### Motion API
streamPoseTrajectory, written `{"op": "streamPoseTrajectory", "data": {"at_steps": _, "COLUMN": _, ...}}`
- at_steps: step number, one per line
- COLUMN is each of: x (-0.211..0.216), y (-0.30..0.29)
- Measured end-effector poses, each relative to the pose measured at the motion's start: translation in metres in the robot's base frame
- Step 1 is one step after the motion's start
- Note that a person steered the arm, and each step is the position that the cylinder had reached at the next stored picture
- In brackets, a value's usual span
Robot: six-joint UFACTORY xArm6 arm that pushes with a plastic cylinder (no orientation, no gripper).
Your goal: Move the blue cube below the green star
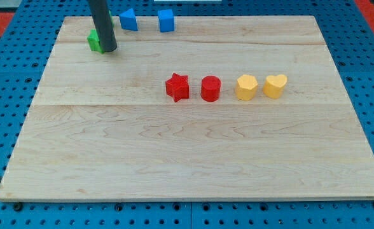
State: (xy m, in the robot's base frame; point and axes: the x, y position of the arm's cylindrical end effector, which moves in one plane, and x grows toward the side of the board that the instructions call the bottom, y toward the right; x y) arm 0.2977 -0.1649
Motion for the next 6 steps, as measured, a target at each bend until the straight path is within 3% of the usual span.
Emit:
{"op": "streamPoseTrajectory", "data": {"at_steps": 1, "x": -0.013, "y": 0.117}}
{"op": "streamPoseTrajectory", "data": {"at_steps": 2, "x": -0.081, "y": 0.213}}
{"op": "streamPoseTrajectory", "data": {"at_steps": 4, "x": -0.105, "y": 0.199}}
{"op": "streamPoseTrajectory", "data": {"at_steps": 5, "x": -0.104, "y": 0.132}}
{"op": "streamPoseTrajectory", "data": {"at_steps": 6, "x": -0.086, "y": 0.12}}
